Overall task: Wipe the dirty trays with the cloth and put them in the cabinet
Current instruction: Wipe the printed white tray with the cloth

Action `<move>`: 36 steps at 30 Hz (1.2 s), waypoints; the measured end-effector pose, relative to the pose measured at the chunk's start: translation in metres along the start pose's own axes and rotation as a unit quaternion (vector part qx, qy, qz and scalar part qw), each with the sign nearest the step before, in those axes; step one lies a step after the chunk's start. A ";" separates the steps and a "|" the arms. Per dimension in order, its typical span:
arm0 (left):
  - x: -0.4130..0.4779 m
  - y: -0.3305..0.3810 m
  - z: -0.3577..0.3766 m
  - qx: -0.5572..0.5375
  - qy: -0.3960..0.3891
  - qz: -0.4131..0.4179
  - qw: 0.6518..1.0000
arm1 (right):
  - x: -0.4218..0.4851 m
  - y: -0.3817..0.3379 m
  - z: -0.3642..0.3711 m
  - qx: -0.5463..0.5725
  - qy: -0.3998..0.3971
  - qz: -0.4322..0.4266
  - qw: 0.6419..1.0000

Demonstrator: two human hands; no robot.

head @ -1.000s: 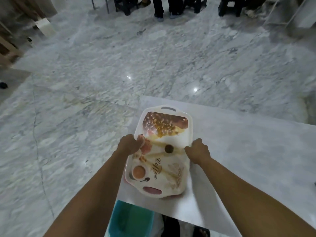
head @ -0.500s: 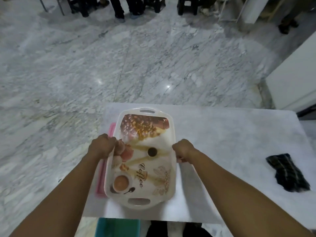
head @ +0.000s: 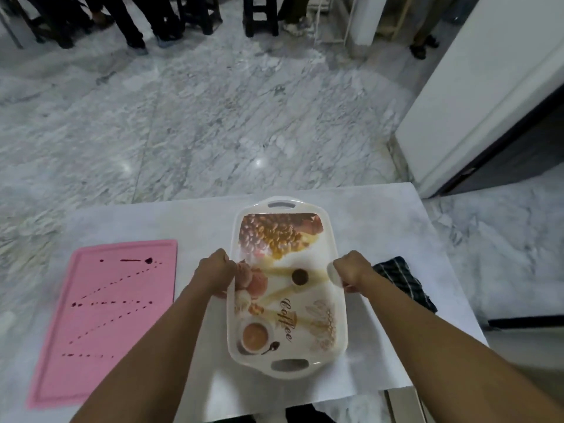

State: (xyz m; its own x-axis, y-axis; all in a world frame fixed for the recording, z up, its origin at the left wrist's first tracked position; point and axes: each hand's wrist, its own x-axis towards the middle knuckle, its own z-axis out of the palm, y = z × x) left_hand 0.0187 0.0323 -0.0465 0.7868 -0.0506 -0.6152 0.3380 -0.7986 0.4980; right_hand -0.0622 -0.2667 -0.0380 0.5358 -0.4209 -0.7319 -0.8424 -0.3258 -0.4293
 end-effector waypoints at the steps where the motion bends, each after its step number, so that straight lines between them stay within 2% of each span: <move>1: 0.000 0.001 0.005 0.006 0.005 -0.001 1.000 | 0.003 0.001 0.000 -0.001 0.001 -0.005 1.000; 6: 0.005 0.002 0.037 0.107 0.060 0.011 0.992 | 0.013 0.020 -0.018 -0.063 -0.015 -0.056 0.996; 8: 0.007 0.000 0.039 0.117 0.072 0.015 0.990 | 0.011 0.028 -0.029 -0.129 0.053 -0.092 0.986; 10: 0.006 0.000 0.041 0.109 0.070 0.005 0.992 | 0.011 0.044 -0.039 -0.250 0.161 -0.093 0.950; 12: 0.004 0.000 0.041 0.101 0.070 -0.004 0.992 | 0.010 0.061 -0.043 -0.370 0.165 -0.053 0.913; 13: 0.004 0.000 0.042 0.096 0.070 -0.007 0.993 | 0.011 0.067 -0.043 -0.387 0.149 -0.040 0.909; 16: 0.006 -0.003 0.042 0.094 0.070 -0.012 0.993 | 0.017 0.078 -0.040 -0.365 0.159 -0.060 0.915; 21: 0.007 -0.001 0.042 0.050 0.064 -0.026 0.996 | 0.020 0.078 -0.043 -0.375 0.252 -0.104 0.886; 24: 0.005 0.001 0.041 0.050 0.049 -0.033 0.997 | 0.019 0.067 -0.054 -0.191 0.286 -0.112 0.932; 26: 0.004 0.004 0.041 0.039 0.047 -0.041 0.997 | 0.020 0.053 -0.068 -0.075 0.242 -0.086 0.964; 29: 0.003 0.005 0.041 0.023 0.047 -0.048 0.997 | 0.026 0.036 -0.086 -0.012 0.122 -0.067 0.990; 32: 0.002 0.004 0.041 0.018 0.048 -0.048 0.998 | 0.028 0.036 -0.088 -0.048 0.053 -0.096 0.993; 36: 0.001 0.004 0.040 0.022 0.053 -0.046 0.997 | 0.027 0.058 -0.071 -0.169 0.163 -0.147 0.961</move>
State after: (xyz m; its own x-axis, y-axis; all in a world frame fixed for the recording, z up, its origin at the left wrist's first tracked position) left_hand 0.0001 0.0050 -0.0697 0.8042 0.0859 -0.5881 0.3901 -0.8228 0.4132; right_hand -0.0924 -0.3571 -0.0452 0.7840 -0.4935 -0.3766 -0.6143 -0.7041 -0.3562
